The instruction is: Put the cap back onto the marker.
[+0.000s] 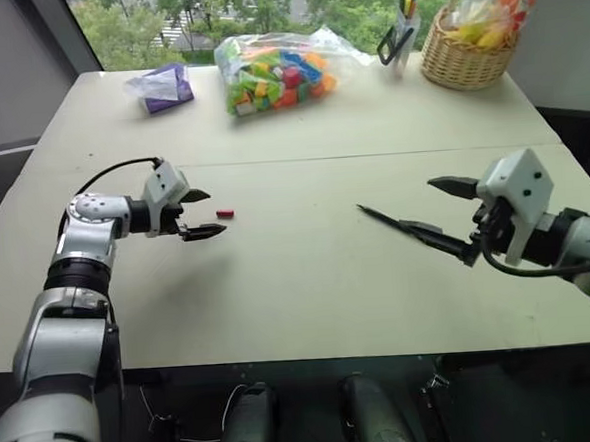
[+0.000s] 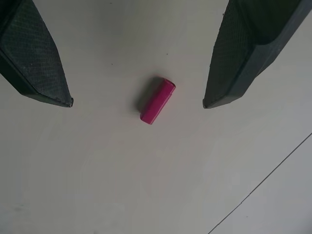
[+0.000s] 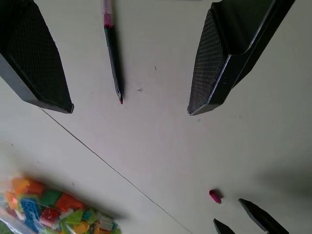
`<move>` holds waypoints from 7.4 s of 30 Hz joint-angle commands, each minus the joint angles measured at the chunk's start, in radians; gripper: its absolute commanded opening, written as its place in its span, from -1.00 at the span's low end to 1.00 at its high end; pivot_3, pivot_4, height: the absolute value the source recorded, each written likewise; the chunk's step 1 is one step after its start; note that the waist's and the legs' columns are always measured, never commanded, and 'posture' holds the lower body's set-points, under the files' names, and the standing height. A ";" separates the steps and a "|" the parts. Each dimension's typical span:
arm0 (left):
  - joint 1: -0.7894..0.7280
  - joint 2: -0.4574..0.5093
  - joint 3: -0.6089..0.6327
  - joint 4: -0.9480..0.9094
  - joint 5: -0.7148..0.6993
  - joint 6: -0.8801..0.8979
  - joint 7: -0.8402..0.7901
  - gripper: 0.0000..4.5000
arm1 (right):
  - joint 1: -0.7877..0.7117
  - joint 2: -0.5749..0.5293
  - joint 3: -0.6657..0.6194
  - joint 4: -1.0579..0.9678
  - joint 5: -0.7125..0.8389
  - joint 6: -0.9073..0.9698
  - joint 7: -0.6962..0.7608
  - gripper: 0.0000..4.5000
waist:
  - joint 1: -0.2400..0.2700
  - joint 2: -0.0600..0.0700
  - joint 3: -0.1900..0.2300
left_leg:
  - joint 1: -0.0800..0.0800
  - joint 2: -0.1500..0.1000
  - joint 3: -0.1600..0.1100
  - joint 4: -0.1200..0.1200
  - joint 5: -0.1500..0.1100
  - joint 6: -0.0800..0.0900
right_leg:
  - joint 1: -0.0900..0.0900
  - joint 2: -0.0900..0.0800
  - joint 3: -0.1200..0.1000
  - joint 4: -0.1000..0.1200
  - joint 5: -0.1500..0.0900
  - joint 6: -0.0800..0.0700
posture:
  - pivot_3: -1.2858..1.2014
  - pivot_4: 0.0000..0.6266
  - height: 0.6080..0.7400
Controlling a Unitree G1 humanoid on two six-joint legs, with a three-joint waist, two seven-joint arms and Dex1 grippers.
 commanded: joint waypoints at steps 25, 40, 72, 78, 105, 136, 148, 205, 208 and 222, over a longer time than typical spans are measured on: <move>-0.078 -0.086 0.027 0.255 0.144 -0.077 0.116 0.98 | 0.041 -0.010 -0.103 -0.115 0.076 0.041 -0.123 0.73 | 0.003 -0.001 0.000 | 0.005 0.000 -0.002 0.013 0.000 0.001 | 0.006 0.000 0.000 0.012 0.000 0.001 | 0.03 -0.52 1.00; -0.081 -0.104 0.043 0.253 0.148 -0.083 0.124 0.39 | 0.036 -0.023 -0.089 -0.106 0.073 0.037 -0.117 0.73 | 0.004 -0.001 0.000 | 0.005 0.000 -0.003 0.014 0.000 0.001 | 0.007 0.000 -0.001 0.012 0.000 0.001 | 0.03 -0.52 1.00; -0.069 -0.118 0.041 0.242 0.162 -0.095 0.107 -0.66 | 0.002 -0.036 -0.038 -0.068 0.044 0.013 -0.089 0.73 | 0.002 -0.001 0.000 | 0.004 0.000 -0.003 0.014 0.000 0.001 | 0.007 0.000 -0.001 0.012 0.000 0.001 | 0.03 -0.52 1.00; -0.062 -0.123 0.045 0.236 0.162 -0.114 0.122 0.13 | 0.000 -0.040 -0.032 -0.058 0.038 0.001 -0.080 0.73 | 0.003 -0.001 0.000 | 0.004 0.000 -0.003 0.014 0.000 0.001 | 0.007 0.000 -0.001 0.011 0.000 0.001 | 0.03 -0.52 1.00; -0.070 -0.215 0.088 0.245 0.163 -0.136 0.218 0.13 | -0.010 -0.043 -0.020 -0.049 0.006 -0.016 -0.060 0.73 | 0.026 -0.001 0.000 | 0.004 -0.001 -0.005 0.014 0.000 0.001 | 0.008 -0.001 -0.003 0.011 0.000 0.001 | 0.03 -0.52 1.00; -0.047 -0.155 0.131 0.063 0.062 -0.097 -0.018 -0.97 | 0.080 0.033 0.076 0.121 -0.090 -0.156 -0.021 0.73 | 0.018 -0.003 0.000 | 0.003 -0.001 -0.005 0.014 0.000 0.001 | 0.007 -0.001 -0.004 0.010 0.000 0.001 | 0.03 -0.52 1.00; 0.310 -0.004 0.140 -0.762 -0.129 0.321 -0.085 -0.97 | -0.166 0.129 0.272 0.646 -0.252 -0.463 0.138 0.73 | -0.006 -0.001 0.001 | 0.004 0.000 -0.006 0.013 0.000 0.001 | 0.005 0.000 0.000 0.012 0.000 0.000 | 0.03 -0.52 1.00; 0.349 0.036 0.027 -0.956 -0.222 0.349 0.019 -1.00 | -0.410 0.100 0.452 0.818 -0.494 -0.671 0.471 -0.99 | -0.003 0.000 0.002 | 0.002 -0.001 -0.003 0.012 0.000 0.000 | 0.001 0.000 0.002 0.012 0.000 0.000 | 0.03 -0.52 1.00; 0.311 0.017 -0.002 -0.912 -0.194 0.293 -0.001 -1.00 | -0.434 0.092 0.455 0.698 -0.464 -0.597 0.482 -0.99 | -0.004 0.000 0.002 | 0.002 0.000 -0.003 0.012 0.000 0.000 | 0.001 0.000 0.002 0.012 0.000 0.000 | 0.03 -0.52 1.00; 0.233 -0.040 -0.021 -0.839 -0.176 0.247 -0.022 -1.00 | -0.484 0.101 0.508 0.535 -0.458 -0.485 0.486 -0.99 | -0.001 0.000 0.002 | 0.001 -0.001 -0.003 0.012 0.000 0.000 | 0.000 0.000 0.003 0.012 0.000 0.000 | 0.03 -0.52 1.00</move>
